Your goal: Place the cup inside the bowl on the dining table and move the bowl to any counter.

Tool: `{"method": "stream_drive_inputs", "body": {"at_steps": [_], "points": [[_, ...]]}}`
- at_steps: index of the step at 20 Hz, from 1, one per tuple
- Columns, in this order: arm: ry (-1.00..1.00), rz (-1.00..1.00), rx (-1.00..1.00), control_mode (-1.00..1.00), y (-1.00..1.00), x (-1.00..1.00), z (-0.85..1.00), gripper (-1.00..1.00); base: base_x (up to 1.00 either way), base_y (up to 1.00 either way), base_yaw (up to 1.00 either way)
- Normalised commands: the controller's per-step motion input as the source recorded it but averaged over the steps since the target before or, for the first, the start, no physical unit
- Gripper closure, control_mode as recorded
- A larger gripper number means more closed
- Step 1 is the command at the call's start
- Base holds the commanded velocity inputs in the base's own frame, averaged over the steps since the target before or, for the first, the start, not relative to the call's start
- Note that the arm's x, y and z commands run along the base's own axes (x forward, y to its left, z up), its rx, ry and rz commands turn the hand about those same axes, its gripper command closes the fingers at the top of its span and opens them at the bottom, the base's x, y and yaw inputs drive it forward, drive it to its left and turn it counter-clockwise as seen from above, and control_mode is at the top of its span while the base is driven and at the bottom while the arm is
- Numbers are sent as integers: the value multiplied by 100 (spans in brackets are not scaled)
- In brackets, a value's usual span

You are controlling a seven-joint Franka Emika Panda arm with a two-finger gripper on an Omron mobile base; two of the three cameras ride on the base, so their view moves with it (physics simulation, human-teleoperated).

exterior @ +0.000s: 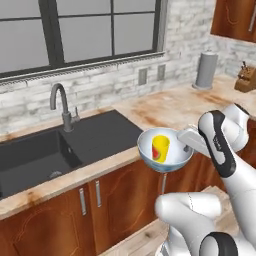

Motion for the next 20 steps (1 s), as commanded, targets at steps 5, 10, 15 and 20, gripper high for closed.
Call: {"method": "stream_drive_inputs", "body": {"at_steps": [5, 10, 15, 20], "points": [[0, 0, 0, 100, 0, 0, 0, 100, 45, -56, 39], [0, 0, 0, 100, 0, 0, 0, 100, 53, -76, 22], [0, 0, 0, 100, 0, 0, 0, 100, 40, -56, 11], [0, 0, 0, 100, 0, 0, 0, 100, 66, -41, 4]]}}
